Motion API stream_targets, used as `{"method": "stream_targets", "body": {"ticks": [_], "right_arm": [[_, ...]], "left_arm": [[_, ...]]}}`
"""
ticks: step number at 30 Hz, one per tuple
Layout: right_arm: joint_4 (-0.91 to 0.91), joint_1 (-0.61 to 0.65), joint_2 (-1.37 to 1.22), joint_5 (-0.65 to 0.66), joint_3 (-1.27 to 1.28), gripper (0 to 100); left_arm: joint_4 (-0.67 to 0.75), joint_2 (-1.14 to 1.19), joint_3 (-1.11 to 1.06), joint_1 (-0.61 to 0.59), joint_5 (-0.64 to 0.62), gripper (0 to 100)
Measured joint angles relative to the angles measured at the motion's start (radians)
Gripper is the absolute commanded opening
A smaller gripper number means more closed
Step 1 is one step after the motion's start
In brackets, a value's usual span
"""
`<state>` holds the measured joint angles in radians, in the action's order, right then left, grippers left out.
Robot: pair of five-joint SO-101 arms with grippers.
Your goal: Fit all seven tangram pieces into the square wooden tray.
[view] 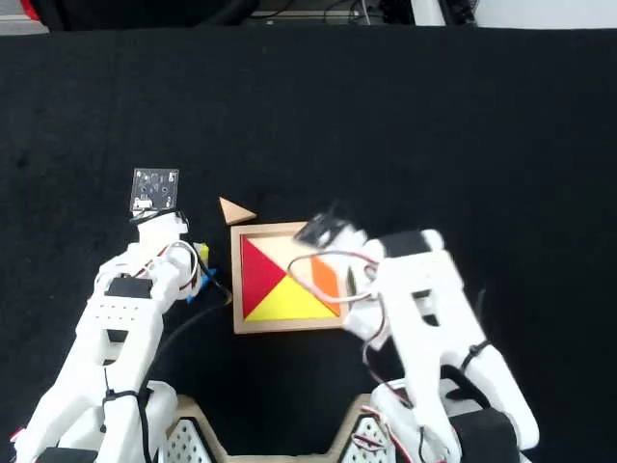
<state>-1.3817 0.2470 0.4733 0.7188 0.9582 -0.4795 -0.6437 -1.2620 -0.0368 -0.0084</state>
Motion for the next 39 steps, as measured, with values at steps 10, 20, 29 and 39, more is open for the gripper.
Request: {"method": "stream_targets", "body": {"ticks": [10, 20, 29, 39], "right_arm": [[0.08, 0.069, 0.0, 0.012, 0.06, 1.1], [0.115, 0.137, 0.0, 0.078, 0.075, 1.1], [0.158, 0.144, 0.0, 0.078, 0.078, 1.1], [0.195, 0.147, -0.138, 0.071, 0.057, 1.1]], "left_arm": [[0.0, 0.0, 0.0, 0.0, 0.0, 17], [0.0, 0.0, 0.0, 0.0, 0.0, 17], [0.0, 0.0, 0.0, 0.0, 0.0, 17], [0.0, 0.0, 0.0, 0.0, 0.0, 17]]}}
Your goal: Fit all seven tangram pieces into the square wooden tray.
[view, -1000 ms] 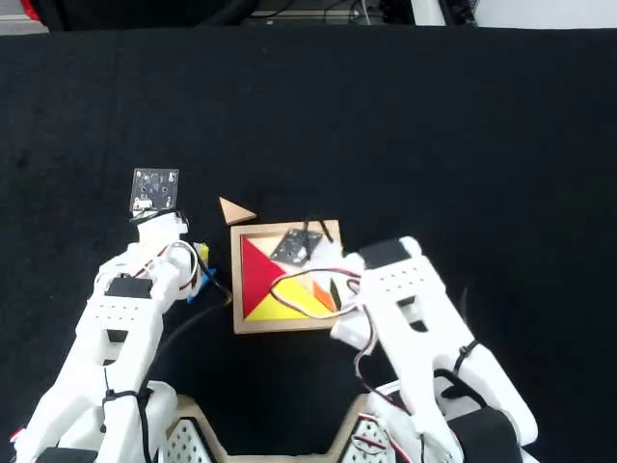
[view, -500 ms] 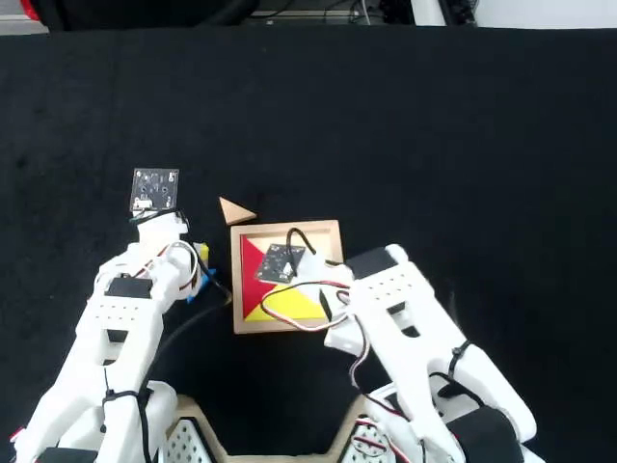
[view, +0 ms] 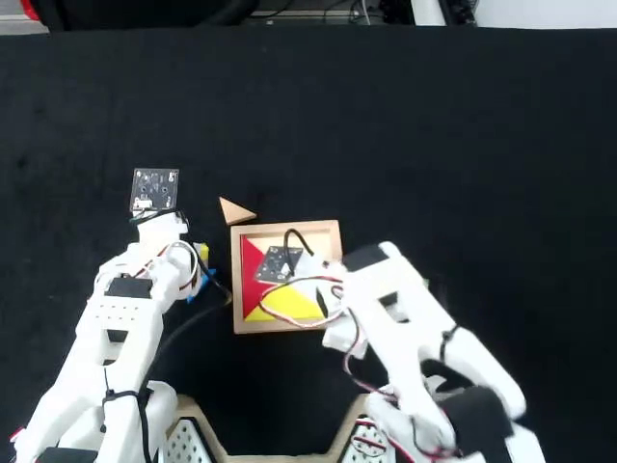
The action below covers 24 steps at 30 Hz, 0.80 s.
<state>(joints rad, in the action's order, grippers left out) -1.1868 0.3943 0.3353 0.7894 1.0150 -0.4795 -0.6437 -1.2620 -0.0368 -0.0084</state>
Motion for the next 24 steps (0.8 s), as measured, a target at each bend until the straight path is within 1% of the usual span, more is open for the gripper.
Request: {"method": "stream_targets", "body": {"ticks": [8, 12, 17, 24], "right_arm": [[0.035, 0.0, -0.147, -0.034, -0.086, 1.1], [0.057, -0.068, -0.184, -0.028, -0.087, 1.1], [0.063, -0.149, -0.189, 0.029, -0.087, 1.1], [0.072, -0.198, -0.19, 0.032, -0.146, 1.1]], "left_arm": [[0.0, 0.0, 0.0, 0.0, 0.0, 17], [0.0, 0.0, 0.0, 0.0, 0.0, 17], [0.0, 0.0, 0.0, 0.0, 0.0, 17], [0.0, 0.0, 0.0, 0.0, 0.0, 17]]}}
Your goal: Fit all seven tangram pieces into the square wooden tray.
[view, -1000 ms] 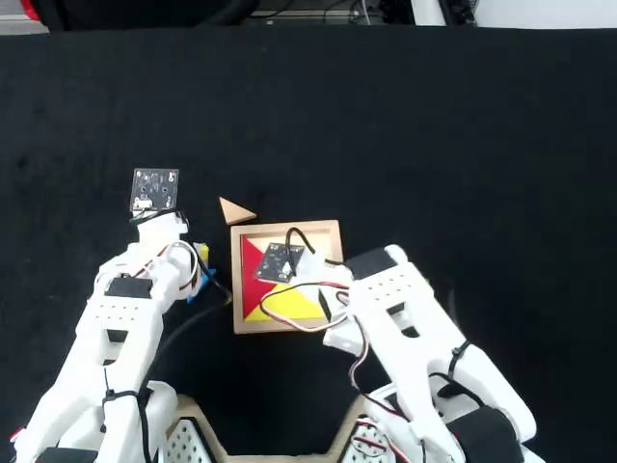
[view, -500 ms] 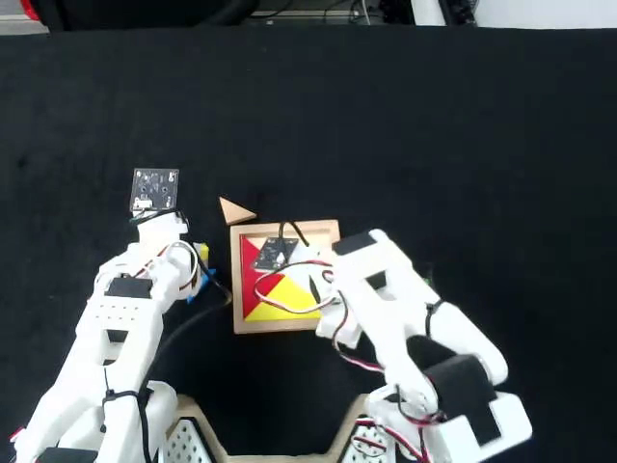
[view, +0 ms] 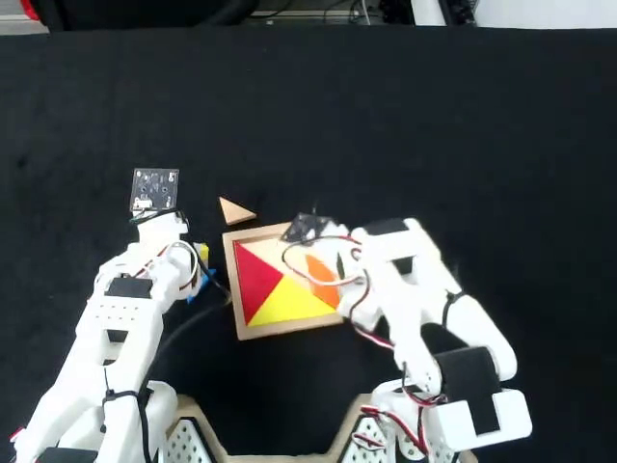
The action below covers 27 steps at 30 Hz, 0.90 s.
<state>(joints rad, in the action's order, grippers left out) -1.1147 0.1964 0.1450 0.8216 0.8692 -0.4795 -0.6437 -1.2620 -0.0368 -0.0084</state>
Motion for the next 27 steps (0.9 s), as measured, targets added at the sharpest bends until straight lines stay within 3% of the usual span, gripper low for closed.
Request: {"method": "stream_targets", "body": {"ticks": [10, 18, 23, 27], "right_arm": [[0.078, -0.046, 0.0, 0.003, -0.061, 1.1], [-0.037, -0.048, 0.127, 0.003, -0.127, 1.1], [0.103, -0.048, 0.161, -0.086, -0.132, 1.1], [0.198, -0.031, 0.028, -0.155, -0.193, 1.1]], "left_arm": [[0.0, 0.0, 0.0, 0.0, 0.0, 17], [0.0, 0.0, 0.0, 0.0, 0.0, 17], [0.0, 0.0, 0.0, 0.0, 0.0, 17], [0.0, 0.0, 0.0, 0.0, 0.0, 17]]}}
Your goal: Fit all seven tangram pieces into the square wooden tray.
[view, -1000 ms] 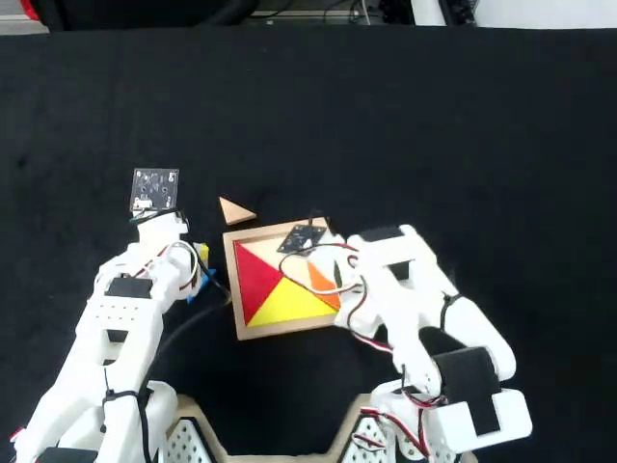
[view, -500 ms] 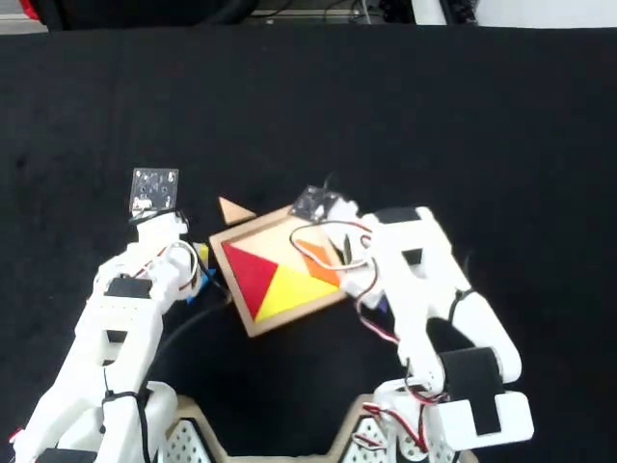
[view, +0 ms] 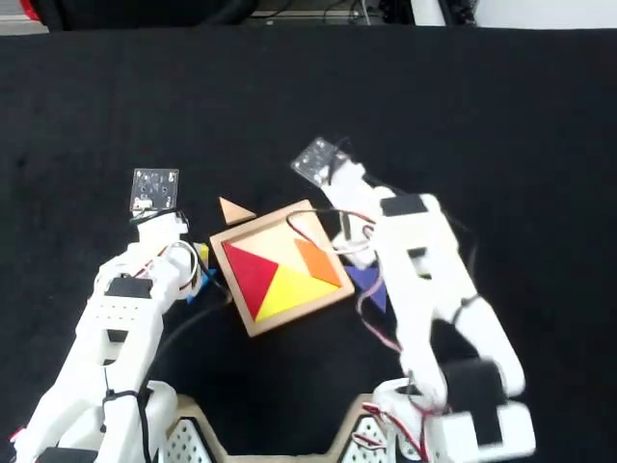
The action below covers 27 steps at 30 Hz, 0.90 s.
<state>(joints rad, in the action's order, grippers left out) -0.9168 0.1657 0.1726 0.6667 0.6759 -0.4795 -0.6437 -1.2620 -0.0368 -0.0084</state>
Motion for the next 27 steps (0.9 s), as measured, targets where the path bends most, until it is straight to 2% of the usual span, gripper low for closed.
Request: {"method": "stream_targets", "body": {"ticks": [7, 13, 21, 23, 27], "right_arm": [[-0.095, 0.018, -0.345, -0.032, -0.229, 1.1], [-0.195, 0.087, -0.374, -0.026, -0.267, 1.1], [-0.229, 0.215, -0.23, 0.005, -0.155, 1.1], [-0.247, 0.193, -0.16, 0.005, -0.155, 1.1], [-0.264, 0.043, 0.012, 0.005, -0.138, 1.1]], "left_arm": [[0.0, 0.0, 0.0, 0.0, 0.0, 17], [0.0, 0.0, 0.0, 0.0, 0.0, 17], [0.0, 0.0, 0.0, 0.0, 0.0, 17], [0.0, 0.0, 0.0, 0.0, 0.0, 17], [0.0, 0.0, 0.0, 0.0, 0.0, 17]]}}
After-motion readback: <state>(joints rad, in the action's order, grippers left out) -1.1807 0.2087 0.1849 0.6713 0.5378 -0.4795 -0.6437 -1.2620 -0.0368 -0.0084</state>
